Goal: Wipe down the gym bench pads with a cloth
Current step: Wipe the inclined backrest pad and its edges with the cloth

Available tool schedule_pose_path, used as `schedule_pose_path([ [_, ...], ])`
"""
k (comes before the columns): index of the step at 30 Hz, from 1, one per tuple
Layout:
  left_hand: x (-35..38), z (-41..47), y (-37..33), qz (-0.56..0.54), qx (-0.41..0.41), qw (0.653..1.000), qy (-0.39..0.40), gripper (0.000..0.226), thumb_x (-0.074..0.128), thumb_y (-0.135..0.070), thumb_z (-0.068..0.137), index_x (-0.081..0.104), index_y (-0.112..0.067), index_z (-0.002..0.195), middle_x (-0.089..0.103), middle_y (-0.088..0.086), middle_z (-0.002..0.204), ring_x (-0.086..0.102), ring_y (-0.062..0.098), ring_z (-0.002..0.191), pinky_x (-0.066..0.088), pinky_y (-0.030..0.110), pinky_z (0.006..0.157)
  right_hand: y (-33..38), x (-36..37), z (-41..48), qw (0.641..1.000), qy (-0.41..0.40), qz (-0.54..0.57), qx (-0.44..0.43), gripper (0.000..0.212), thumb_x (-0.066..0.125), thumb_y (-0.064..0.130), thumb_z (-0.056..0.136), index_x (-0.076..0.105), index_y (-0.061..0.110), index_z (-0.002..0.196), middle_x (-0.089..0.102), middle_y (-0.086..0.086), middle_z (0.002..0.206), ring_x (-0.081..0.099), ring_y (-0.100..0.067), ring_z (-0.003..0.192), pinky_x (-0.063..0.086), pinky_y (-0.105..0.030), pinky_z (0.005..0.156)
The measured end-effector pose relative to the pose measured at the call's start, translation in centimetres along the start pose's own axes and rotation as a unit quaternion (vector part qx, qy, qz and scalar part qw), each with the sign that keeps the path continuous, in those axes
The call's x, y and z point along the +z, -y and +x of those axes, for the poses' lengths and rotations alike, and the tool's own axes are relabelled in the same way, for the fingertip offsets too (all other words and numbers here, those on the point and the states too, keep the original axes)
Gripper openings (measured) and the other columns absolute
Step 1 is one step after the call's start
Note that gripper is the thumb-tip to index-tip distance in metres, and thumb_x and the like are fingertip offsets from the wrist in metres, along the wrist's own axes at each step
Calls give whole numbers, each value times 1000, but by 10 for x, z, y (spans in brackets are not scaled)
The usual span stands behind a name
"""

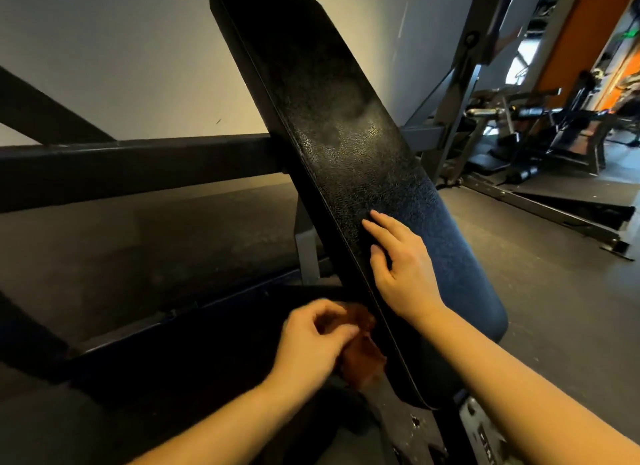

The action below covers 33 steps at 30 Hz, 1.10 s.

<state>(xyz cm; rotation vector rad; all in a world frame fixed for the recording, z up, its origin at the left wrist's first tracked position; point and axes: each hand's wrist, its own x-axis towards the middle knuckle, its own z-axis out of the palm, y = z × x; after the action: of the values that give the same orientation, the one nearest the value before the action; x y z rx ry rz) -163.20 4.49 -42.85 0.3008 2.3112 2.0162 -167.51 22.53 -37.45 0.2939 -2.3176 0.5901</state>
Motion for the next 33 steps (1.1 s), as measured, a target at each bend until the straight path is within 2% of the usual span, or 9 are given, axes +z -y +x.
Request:
schedule_pose_path([
  [3, -50, 34, -36, 14, 8, 998, -57, 15, 82, -7, 81, 74, -19, 87, 75, -1, 82, 67, 7, 77, 50, 25, 75, 11, -7, 18, 1000, -3, 1, 28, 36, 55, 20, 91, 71, 17, 123, 65, 2, 132, 57, -18, 123, 46, -43, 105],
  [7, -105, 73, -97, 10, -57, 998, 4, 31, 72, 3, 83, 71, -19, 105, 74, 9, 105, 70, 26, 102, 57, 39, 95, 34, 2, 73, 999, -27, 44, 2, 26, 60, 11, 91, 73, 15, 112, 68, 5, 121, 63, -17, 112, 51, -42, 96],
  [9, -129, 92, -124, 76, -11, 997, 11, 39, 73, 2, 82, 65, -22, 112, 70, 7, 111, 68, 25, 104, 56, 44, 97, 45, 14, 111, 996, -39, 75, -23, 23, 60, 9, 90, 74, 13, 108, 68, 5, 117, 64, -15, 108, 53, -38, 94],
  [11, -148, 112, -147, 167, 49, 985, 12, 41, 77, -4, 82, 59, -25, 113, 68, 1, 109, 67, 18, 101, 59, 36, 88, 55, 25, 151, 992, -33, 108, -51, 22, 59, 9, 91, 74, 12, 108, 68, 5, 114, 64, -12, 106, 52, -31, 94],
  [14, -172, 149, -176, 210, 104, 972, -20, 36, 80, -11, 83, 60, -29, 107, 70, -6, 102, 68, 11, 95, 59, 23, 78, 66, 36, 215, 991, -17, 99, -92, 25, 60, 9, 94, 71, 14, 116, 66, 4, 121, 60, -10, 112, 46, -21, 97],
  [19, -201, 199, -229, 142, 121, 976, -111, 26, 77, -9, 86, 77, -32, 97, 74, -10, 90, 70, 8, 89, 63, 35, 81, 66, 40, 308, 999, -9, -1, -34, 40, 57, 26, 99, 58, 18, 139, 54, -1, 143, 50, -22, 129, 37, -40, 109],
  [25, -204, 241, -298, 37, -35, 980, -192, 31, 86, -10, 78, 69, -21, 102, 72, 6, 101, 73, 19, 83, 58, 24, 60, 48, 26, 345, 981, 194, -10, 13, 50, 55, 32, 100, 49, 18, 148, 54, -2, 145, 51, -26, 131, 43, -44, 106],
  [28, -203, 246, -343, -12, -122, 979, -165, 17, 80, -14, 86, 75, -16, 102, 76, 10, 98, 75, 22, 87, 57, 25, 66, 48, 5, 355, 951, 308, 1, 20, 56, 53, 34, 100, 40, 23, 154, 38, 2, 160, 36, -20, 146, 34, -40, 114],
  [33, -198, 246, -421, 146, -174, 962, -151, 26, 58, -36, 103, 48, -19, 119, 58, 5, 109, 61, 21, 97, 49, 32, 77, 62, -45, 394, 920, 377, 79, 64, 58, 54, 34, 101, 37, 22, 156, 31, 2, 163, 37, -22, 146, 36, -42, 117],
])
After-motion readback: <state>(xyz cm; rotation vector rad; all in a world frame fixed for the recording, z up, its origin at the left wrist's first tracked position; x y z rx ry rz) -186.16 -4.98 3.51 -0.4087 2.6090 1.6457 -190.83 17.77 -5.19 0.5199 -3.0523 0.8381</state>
